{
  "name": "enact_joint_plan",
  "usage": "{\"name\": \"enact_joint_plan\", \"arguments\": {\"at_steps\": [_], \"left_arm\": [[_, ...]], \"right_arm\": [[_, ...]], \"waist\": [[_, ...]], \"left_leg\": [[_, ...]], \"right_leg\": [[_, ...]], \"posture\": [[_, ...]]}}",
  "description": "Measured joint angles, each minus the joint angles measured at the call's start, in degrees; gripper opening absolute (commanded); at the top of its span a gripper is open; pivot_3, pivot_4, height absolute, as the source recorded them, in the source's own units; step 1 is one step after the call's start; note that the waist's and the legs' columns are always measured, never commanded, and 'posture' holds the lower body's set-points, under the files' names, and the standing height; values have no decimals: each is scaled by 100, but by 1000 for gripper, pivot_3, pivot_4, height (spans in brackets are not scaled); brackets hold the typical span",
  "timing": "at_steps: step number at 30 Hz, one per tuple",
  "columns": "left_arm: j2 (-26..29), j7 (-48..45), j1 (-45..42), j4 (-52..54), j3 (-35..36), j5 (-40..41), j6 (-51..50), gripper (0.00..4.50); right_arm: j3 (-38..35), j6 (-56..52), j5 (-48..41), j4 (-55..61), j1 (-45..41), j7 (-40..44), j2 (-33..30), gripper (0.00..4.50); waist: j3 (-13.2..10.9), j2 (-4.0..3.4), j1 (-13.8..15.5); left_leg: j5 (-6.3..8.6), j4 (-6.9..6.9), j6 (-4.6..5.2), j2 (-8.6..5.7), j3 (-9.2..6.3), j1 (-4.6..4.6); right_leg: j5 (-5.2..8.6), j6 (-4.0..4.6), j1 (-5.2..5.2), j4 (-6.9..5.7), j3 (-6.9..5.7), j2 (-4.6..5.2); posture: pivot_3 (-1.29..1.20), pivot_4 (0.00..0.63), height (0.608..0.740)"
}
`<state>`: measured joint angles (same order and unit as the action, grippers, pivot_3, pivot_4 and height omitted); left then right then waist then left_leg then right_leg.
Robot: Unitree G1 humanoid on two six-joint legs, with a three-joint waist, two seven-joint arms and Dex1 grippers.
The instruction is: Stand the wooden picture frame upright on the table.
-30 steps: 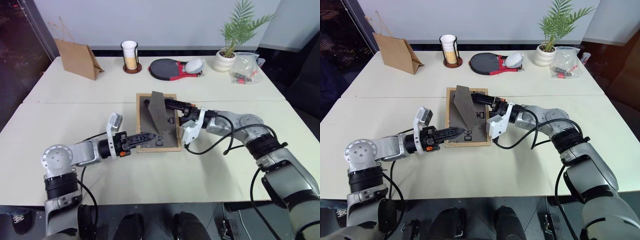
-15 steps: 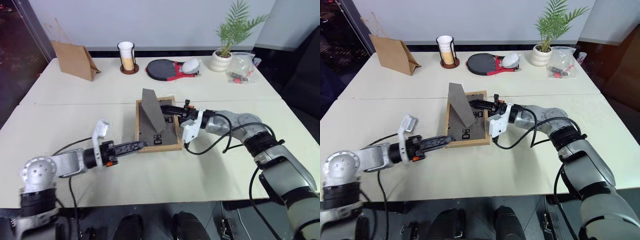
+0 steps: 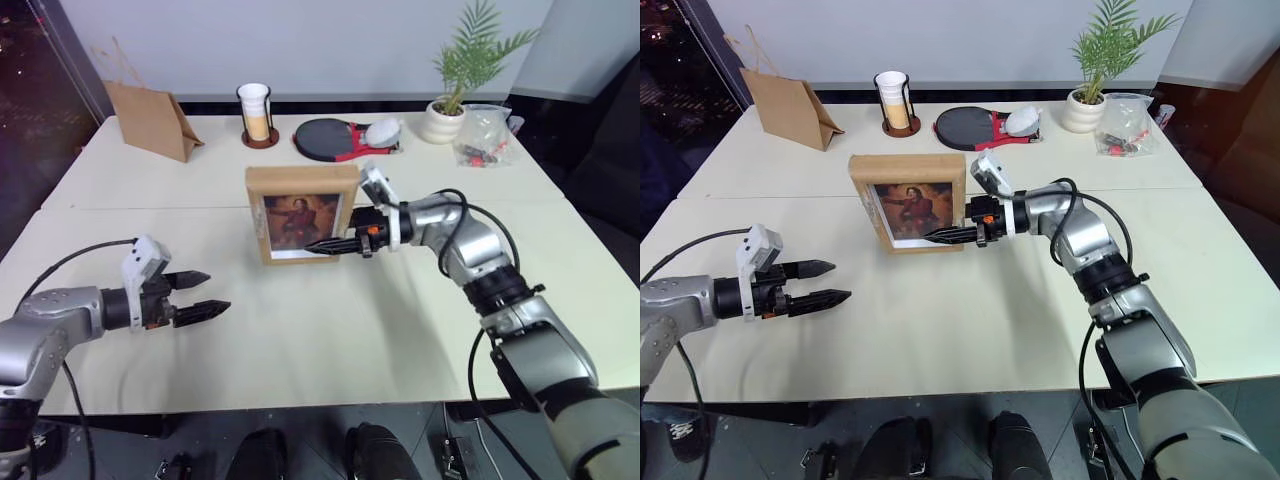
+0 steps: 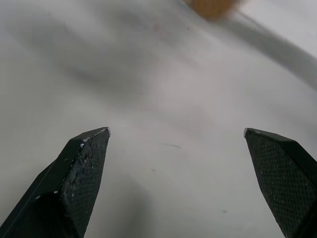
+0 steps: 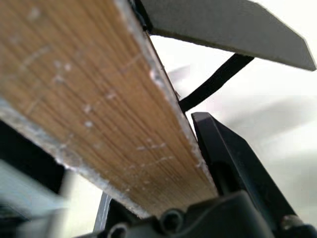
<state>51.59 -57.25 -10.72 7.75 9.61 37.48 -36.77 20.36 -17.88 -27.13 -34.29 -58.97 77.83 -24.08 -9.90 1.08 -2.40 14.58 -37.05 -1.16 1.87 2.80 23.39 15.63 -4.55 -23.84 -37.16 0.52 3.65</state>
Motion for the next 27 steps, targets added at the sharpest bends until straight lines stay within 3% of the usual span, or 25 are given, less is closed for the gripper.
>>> {"name": "enact_joint_plan", "arguments": {"at_steps": [6,10,12,13,16,17,22,27], "left_arm": [[-177,173,-135,270,16,-21,-107,4468],[-237,314,-129,460,18,-19,-275,4468],[-263,381,-129,563,19,-5,-329,4500],[-286,402,-130,623,19,19,-385,4500],[-294,438,-126,724,22,64,-507,4500],[-294,438,-126,731,22,64,-531,4500],[-277,423,-138,819,25,77,-620,4500],[-248,394,-154,930,43,54,-611,4500]], "right_arm": [[-58,367,782,-2246,-300,343,730,1107],[-358,726,1089,-3114,-456,352,1003,1107],[-499,834,1254,-3316,-532,310,1082,2090],[-537,848,1352,-3398,-540,219,1091,2343],[-673,808,1561,-3569,-504,207,1077,3967],[-722,797,1594,-3566,-491,236,1051,4441],[-800,913,1840,-2925,-168,297,421,4441],[-1242,660,1812,-398,1122,170,-993,4441]], "waist": [[1,0,-16],[1,-1,-54],[2,-1,-56],[2,-1,-47],[2,-1,-22],[2,-1,-17],[2,-1,21],[0,-4,60]], "left_leg": [[0,14,-2,0,13,38],[-2,5,-4,-1,18,62],[-4,1,-6,-1,16,55],[-4,-1,-7,-1,16,50],[-4,-5,-7,-2,16,50],[-4,-5,-7,-3,16,51],[-3,-5,-4,-6,16,56],[1,-4,2,-5,15,64]], "right_leg": [[-5,-9,-55,-5,1,0],[-7,-12,-76,-11,1,-2],[-7,-12,-70,-18,1,-3],[-7,-12,-66,-23,1,-3],[-7,-11,-65,-26,1,-3],[-7,-11,-65,-25,1,-3],[-7,-12,-64,-16,0,-2],[-7,-13,-67,-10,-1,-5]], "posture": [[0,150,740],[0,150,740],[0,150,740],[0,150,740],[0,150,740],[0,150,740],[0,150,740],[0,150,740]]}}
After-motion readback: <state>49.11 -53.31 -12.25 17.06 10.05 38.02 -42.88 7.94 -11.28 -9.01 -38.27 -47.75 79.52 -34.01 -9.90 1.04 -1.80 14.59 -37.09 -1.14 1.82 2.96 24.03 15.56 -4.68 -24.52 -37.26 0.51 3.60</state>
